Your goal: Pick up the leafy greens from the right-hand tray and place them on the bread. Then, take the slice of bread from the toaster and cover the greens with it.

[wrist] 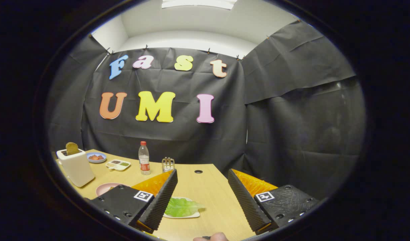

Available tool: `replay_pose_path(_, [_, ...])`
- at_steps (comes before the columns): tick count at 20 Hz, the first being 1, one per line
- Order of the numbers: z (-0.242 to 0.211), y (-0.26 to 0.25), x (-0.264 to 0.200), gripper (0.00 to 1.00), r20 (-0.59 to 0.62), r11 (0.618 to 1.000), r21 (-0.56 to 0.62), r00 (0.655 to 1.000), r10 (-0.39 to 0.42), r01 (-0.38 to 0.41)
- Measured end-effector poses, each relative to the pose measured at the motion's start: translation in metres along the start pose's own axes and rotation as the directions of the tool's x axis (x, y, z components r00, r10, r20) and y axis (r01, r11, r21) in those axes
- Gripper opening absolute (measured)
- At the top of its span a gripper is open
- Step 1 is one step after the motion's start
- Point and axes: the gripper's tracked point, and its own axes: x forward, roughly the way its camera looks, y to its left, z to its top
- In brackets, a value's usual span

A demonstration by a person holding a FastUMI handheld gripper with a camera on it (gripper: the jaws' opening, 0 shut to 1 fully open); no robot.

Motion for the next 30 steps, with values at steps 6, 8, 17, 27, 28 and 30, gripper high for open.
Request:
replay_pose_path(6, [-0.001,0.009,0.002,0.95,-0.005,1.000,0.007,1.000,0.013,-0.013])
replay_pose_path(8, [-0.003,0.011,0.003,0.95,-0.011,1.000,0.009,1.000,0.017,-0.017])
replay_pose_path(17, [-0.053,0.027,0.030,0.95,-0.187,0.978,0.201,0.977,0.102,-0.063])
replay_pose_path(27, [-0.166,0.013,0.085,0.96,-0.500,0.789,0.589,0.846,0.184,0.176])
replay_pose_path(28, [-0.177,0.012,0.089,0.95,-0.521,0.759,0.617,0.831,0.197,0.208])
replay_pose_path(30, [-0.194,0.014,0.098,0.96,-0.542,0.719,0.651,0.812,0.216,0.243])
